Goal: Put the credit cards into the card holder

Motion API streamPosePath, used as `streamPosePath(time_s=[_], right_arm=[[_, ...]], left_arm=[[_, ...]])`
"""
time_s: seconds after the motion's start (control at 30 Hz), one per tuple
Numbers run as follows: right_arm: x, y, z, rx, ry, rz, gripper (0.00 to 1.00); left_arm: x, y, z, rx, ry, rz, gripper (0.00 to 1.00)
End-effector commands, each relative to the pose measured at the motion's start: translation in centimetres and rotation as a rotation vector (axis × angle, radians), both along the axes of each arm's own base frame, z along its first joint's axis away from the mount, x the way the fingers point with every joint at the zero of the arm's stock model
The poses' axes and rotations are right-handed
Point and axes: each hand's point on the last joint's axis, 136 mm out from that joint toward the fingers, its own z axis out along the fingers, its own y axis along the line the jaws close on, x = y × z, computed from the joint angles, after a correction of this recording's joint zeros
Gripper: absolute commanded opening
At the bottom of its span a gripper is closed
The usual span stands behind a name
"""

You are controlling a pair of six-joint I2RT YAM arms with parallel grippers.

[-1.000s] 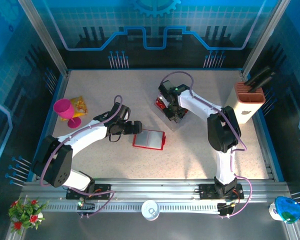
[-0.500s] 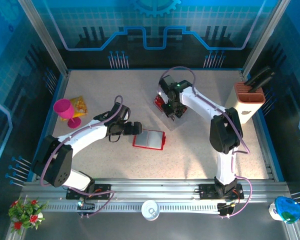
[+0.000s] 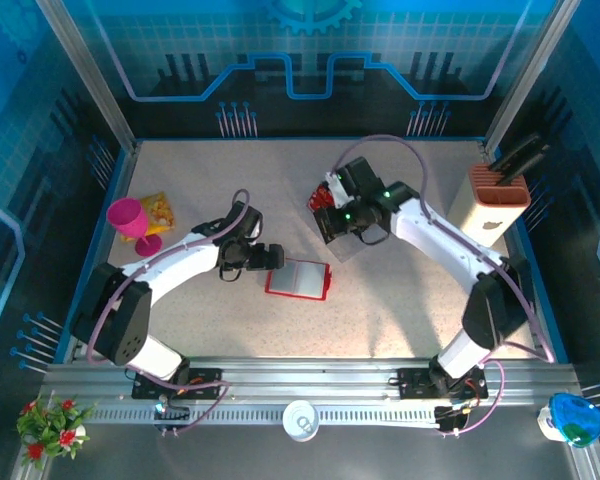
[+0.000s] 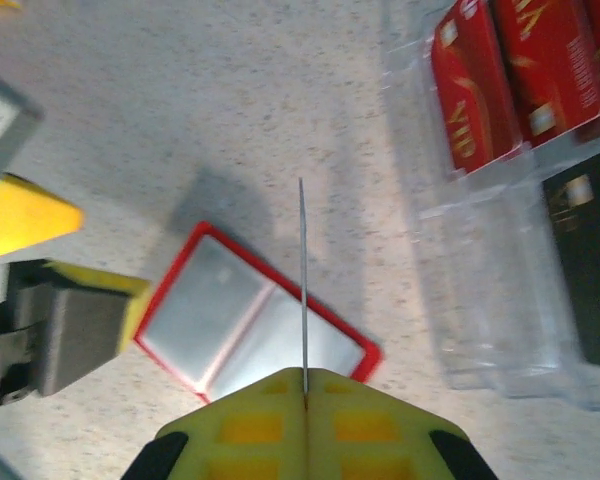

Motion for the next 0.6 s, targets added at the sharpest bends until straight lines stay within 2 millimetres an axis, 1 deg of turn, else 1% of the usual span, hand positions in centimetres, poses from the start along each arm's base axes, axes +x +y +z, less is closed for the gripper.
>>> streamPosePath(time_s=[0.0, 0.1, 0.17, 0.3, 0.33, 0.57], right_arm=[[-0.1, 3.1, 0.9, 0.324, -0.019, -0.111, 0.0], [-1.1, 3.3, -0.7, 0.428, -0.022, -0.191, 0.0], [-2.2, 3.6, -2.4, 0.453, -0.018, -0.226, 0.0], [-3.6, 4.5, -4.6, 0.468, -0.024, -0.266, 0.0], [-3.8, 4.9, -5.0, 0.482, -0.03, -0.268, 0.0], [-4.4, 5.2, -7.4, 0.494, -0.06, -0.333, 0.0]], left_arm=[[-1.0, -0.2, -0.8, 0.044, 0.062, -0.052, 0.99], [-1.4, -0.2, -1.5, 0.084, 0.079, -0.076, 0.99], [-1.6, -0.3, -1.8, 0.113, 0.085, -0.098, 0.99], [-1.6, -0.2, -2.3, 0.16, 0.088, -0.11, 0.99], [-1.6, 0.0, -2.5, 0.177, 0.091, -0.108, 0.99], [-1.6, 1.0, -3.0, 0.254, 0.097, -0.108, 0.99]])
